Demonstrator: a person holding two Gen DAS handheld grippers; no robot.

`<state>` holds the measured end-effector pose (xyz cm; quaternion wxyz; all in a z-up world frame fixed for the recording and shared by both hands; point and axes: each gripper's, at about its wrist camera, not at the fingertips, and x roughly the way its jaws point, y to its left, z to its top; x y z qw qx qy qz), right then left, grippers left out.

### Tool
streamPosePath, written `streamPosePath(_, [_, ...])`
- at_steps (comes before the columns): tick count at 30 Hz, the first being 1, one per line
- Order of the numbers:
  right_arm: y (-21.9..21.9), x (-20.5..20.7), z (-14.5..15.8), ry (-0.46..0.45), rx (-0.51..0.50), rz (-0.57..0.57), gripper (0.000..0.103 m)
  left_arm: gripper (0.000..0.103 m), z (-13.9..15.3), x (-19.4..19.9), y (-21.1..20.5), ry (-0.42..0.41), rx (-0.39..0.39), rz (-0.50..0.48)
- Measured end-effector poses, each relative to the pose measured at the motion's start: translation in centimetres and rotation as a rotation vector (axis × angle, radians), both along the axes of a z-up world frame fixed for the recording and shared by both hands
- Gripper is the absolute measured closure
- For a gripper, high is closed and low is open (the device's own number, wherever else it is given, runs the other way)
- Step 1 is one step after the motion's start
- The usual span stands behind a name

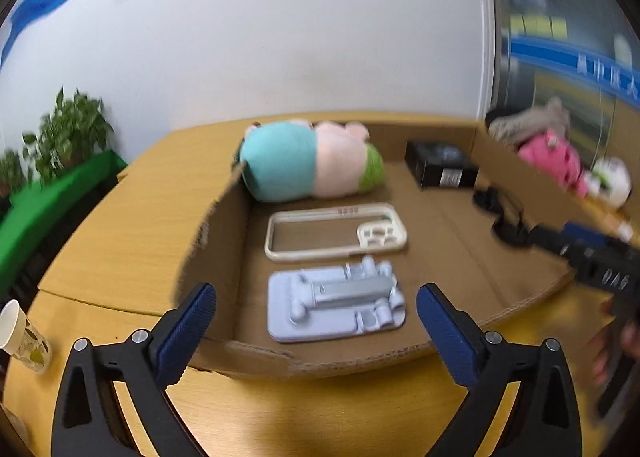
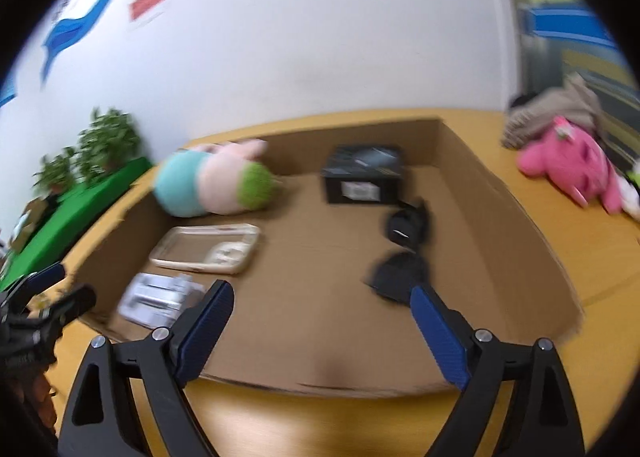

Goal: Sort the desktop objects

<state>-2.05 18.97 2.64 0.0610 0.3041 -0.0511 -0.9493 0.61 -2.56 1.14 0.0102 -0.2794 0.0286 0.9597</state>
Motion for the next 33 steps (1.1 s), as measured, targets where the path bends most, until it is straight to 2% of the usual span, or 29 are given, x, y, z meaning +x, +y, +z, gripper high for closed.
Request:
streamPosePath(1, [-0.3,0.3,-0.3,0.024,0.040,0.006,0.013,0.000,-0.1,0.1,0.0,0.034,0.012,0.001])
streamPosePath(3, [-1.2,0.7,-0.8,0.055,0.115,0.026,0.010,0.000,-0.4,-0.4,0.0,0.028,0.028,-0.004])
streamPosePath(10, [-1.3,1.2,-0.9,0.074,0.116,0.039,0.008,0.000,-1.1,-1.2,-0.8,-0.005,0.137,-0.030])
streamPosePath(33, [-1.2,1.3,-0.9,0.074,0.117,0.039,0.008,0.000,-1.1,-1.1,-0.7,-0.009,0.142,-0.032])
